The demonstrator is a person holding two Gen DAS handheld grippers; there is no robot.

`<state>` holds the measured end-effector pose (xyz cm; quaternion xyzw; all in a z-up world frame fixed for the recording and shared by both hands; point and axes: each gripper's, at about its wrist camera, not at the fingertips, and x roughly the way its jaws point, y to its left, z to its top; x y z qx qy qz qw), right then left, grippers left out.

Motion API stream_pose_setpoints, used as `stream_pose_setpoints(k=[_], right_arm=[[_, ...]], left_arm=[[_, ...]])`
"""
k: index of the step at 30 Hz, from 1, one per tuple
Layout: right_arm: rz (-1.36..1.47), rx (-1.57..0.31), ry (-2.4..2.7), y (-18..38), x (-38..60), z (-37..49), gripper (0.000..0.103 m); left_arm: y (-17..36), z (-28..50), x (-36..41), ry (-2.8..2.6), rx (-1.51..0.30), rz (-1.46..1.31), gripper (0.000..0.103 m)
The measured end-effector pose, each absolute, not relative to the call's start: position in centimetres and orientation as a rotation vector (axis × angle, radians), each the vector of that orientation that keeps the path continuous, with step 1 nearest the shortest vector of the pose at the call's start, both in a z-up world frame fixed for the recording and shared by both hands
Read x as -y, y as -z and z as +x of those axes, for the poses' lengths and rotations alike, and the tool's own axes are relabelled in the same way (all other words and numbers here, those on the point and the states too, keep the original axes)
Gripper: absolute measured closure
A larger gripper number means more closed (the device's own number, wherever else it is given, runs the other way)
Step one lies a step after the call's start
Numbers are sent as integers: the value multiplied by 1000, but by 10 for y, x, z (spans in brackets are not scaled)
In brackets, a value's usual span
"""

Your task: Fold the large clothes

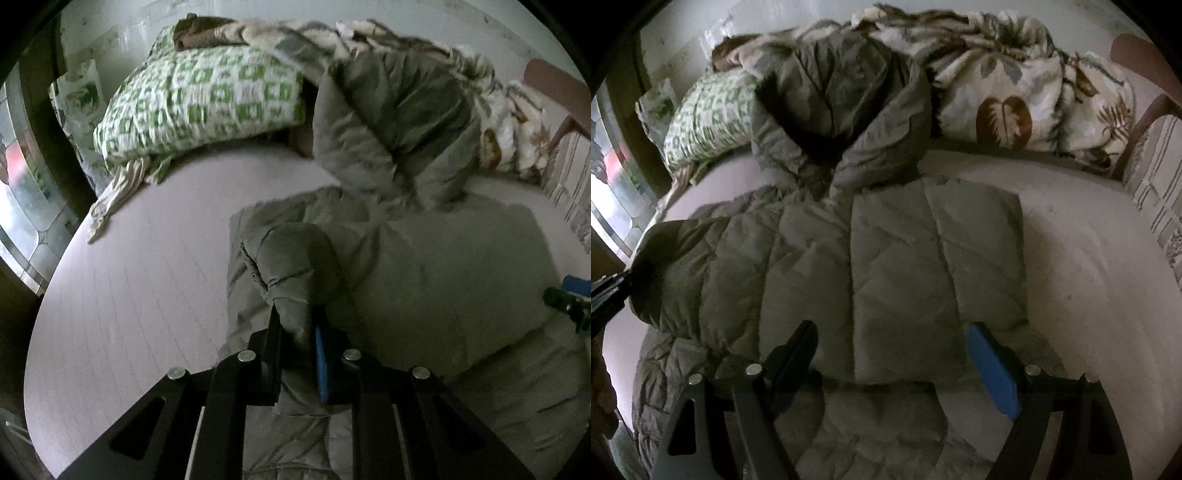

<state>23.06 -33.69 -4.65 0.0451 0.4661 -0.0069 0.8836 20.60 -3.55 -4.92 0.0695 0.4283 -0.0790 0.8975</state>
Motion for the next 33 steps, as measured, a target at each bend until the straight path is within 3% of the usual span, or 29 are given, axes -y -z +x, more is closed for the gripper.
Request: stream_pose_setpoints(k=[7, 12, 24, 29, 33], right_arm=[[98, -1052, 12, 82, 337, 246, 15], [69, -1065, 25, 95, 334, 251, 2], [64, -1073, 38, 100, 332, 250, 0], [84, -1071, 39, 92, 330, 245, 0], [95, -1053, 27, 79, 329, 239, 1]], left_arm=[[65, 206, 36, 149, -896, 174, 85], [72, 209, 35, 144, -904, 176, 83], [68, 203, 39, 126, -890, 217, 79], [57, 195, 40, 108, -871, 237, 55], [41, 186, 39, 99, -824, 237, 45]])
